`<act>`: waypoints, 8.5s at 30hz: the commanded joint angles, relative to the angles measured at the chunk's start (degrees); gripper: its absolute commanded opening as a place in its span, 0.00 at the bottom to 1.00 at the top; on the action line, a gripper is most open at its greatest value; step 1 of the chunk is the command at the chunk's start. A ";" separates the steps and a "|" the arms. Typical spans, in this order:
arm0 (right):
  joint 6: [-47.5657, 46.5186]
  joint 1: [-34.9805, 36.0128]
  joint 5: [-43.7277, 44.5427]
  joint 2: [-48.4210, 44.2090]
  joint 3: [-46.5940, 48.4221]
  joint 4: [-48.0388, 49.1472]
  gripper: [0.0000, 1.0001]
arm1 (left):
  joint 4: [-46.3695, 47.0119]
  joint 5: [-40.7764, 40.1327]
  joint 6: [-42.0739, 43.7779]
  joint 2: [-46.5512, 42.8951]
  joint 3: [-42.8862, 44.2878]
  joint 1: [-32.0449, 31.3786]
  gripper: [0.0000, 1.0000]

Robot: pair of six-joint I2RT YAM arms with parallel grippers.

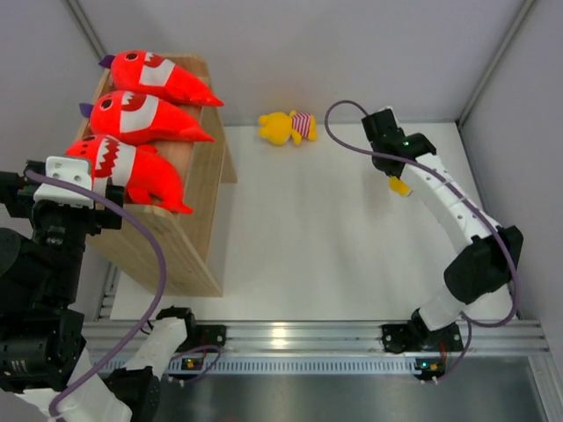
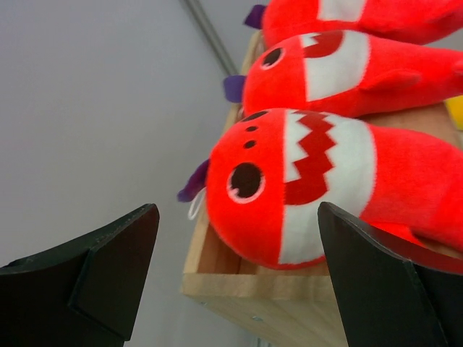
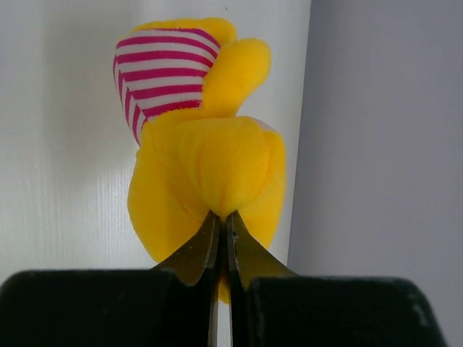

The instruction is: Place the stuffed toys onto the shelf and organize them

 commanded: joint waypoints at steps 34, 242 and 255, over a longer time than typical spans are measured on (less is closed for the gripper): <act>10.15 9.75 -34.49 -21.77 17.80 21.56 0.00 | 5.26 41.72 -5.84 32.77 19.28 -18.54 0.98; -40.53 -0.26 -104.01 -29.86 2.33 3.84 0.95 | -12.67 73.52 16.76 37.78 6.34 -50.82 0.00; -43.46 0.61 -102.43 -26.52 8.75 -3.83 0.96 | -14.17 71.41 21.24 40.85 8.80 -50.73 0.00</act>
